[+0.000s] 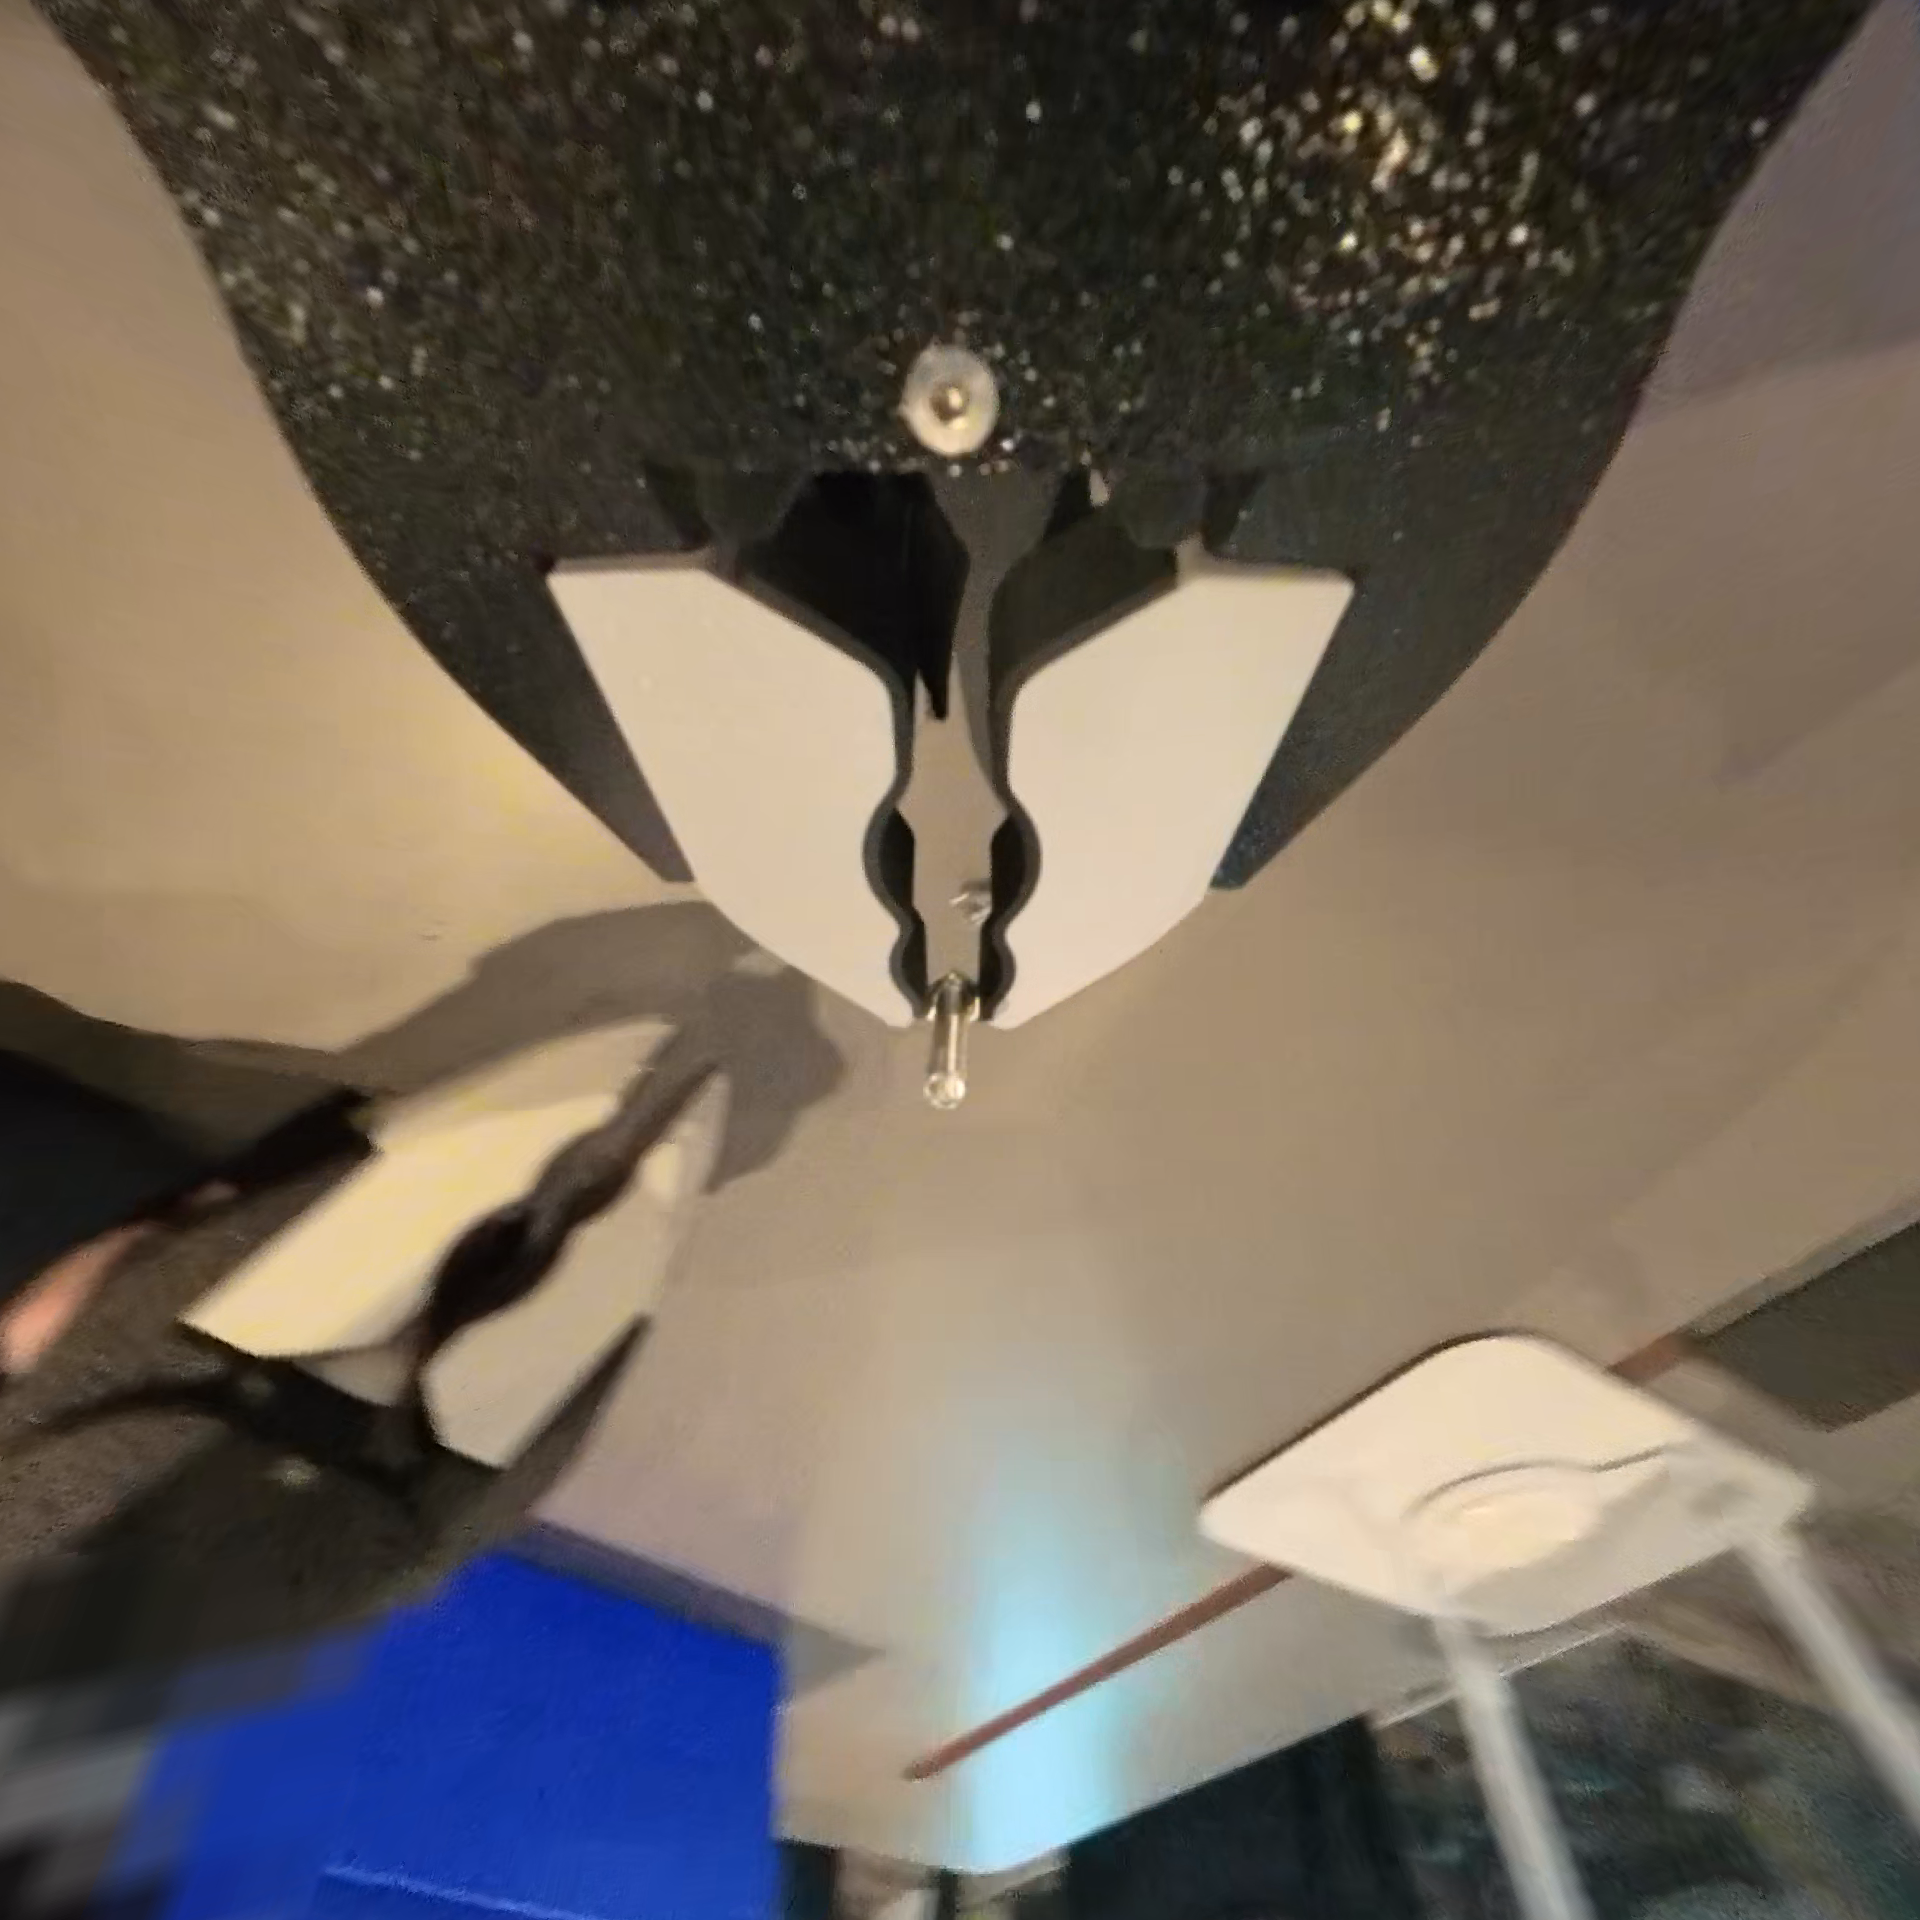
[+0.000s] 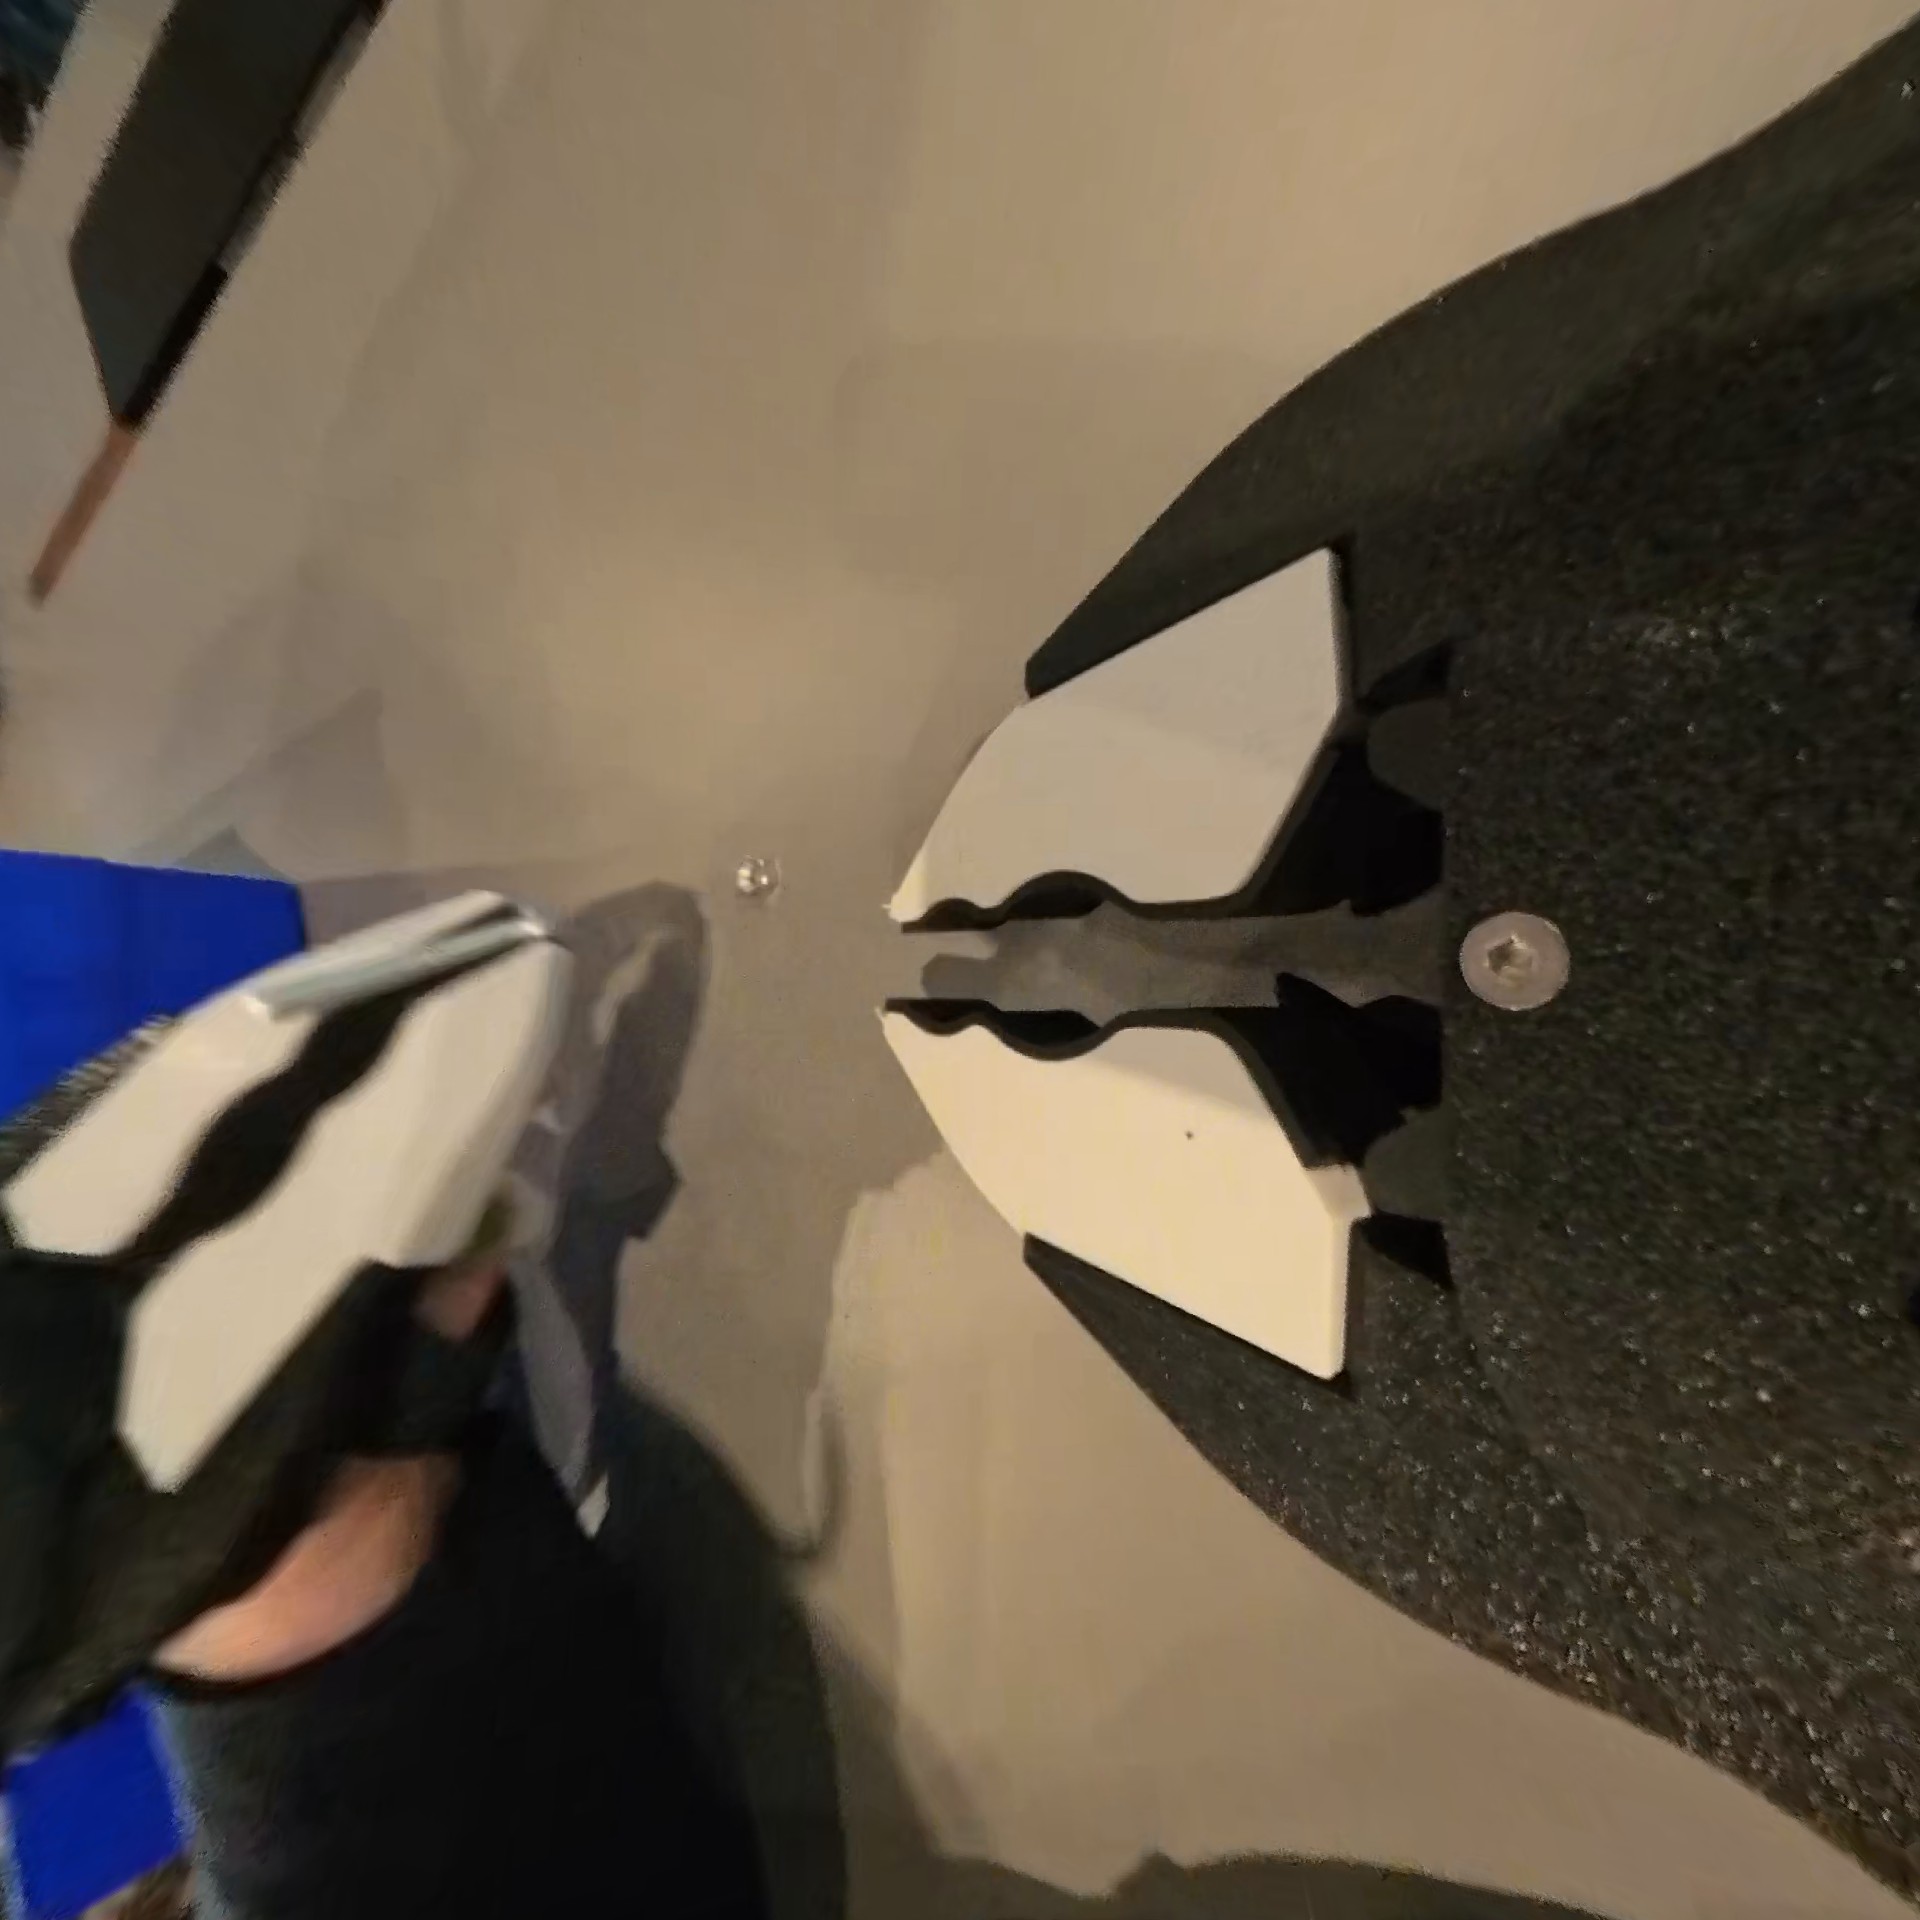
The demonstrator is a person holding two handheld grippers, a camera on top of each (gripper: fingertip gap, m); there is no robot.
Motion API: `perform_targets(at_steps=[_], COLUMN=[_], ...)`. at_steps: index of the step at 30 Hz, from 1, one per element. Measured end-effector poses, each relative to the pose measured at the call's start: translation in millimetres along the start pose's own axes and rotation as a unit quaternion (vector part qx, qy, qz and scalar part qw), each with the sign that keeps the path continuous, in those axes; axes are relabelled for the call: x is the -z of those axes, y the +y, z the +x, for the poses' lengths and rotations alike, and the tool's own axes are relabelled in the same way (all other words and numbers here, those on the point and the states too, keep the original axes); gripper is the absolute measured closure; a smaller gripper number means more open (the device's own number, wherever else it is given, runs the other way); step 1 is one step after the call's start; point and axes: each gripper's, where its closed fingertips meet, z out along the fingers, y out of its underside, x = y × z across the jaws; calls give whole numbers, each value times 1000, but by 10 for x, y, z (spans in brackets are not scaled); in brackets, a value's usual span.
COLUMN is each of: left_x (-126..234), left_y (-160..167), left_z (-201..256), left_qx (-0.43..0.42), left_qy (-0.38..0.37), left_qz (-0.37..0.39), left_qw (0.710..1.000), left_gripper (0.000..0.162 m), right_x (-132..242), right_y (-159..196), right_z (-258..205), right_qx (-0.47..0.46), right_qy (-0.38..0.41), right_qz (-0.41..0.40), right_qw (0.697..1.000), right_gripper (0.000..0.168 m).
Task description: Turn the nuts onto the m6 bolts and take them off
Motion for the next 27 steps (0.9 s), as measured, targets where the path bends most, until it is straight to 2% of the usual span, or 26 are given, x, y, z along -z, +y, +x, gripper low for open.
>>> perform_targets(at_steps=[5, 10, 12, 15, 19, 21, 27], left_x=[112, 68, 46, 18, -5, -23, -142], left_y=[182, 270, 305, 329, 342, 351, 357], left_z=[-380, -378, -368, -340, -306, -279, 66], left_qx=[74, 67, 55, 51, 44, 40, 8], left_qy=[-55, -59, -64, -60, -55, -50, 19], left_qz=[-16, -39, -52, -60, -65, -68, -85], left_qw=[996, 995, 995, 995, 995, 996, 996], left_gripper=[153, 153, 153, 153, 153, 153, 153], right_x=[-316, -622, -659, -687, -735, -722, -343], right_y=[-26, 28, -22, -28, -37, -33, -145], right_z=[141, 240, 266, 260, 246, 250, 311], right_qx=[20, 5, -11, -13, -3, 8, 13], right_qy=[69, 85, 96, 109, 125, 129, 122], right_qz=[-45, -103, -98, -109, -116, -122, -73], right_qw=[996, 991, 990, 988, 985, 984, 990], right_gripper=[150, 143, 142, 143, 157, 157, 158])
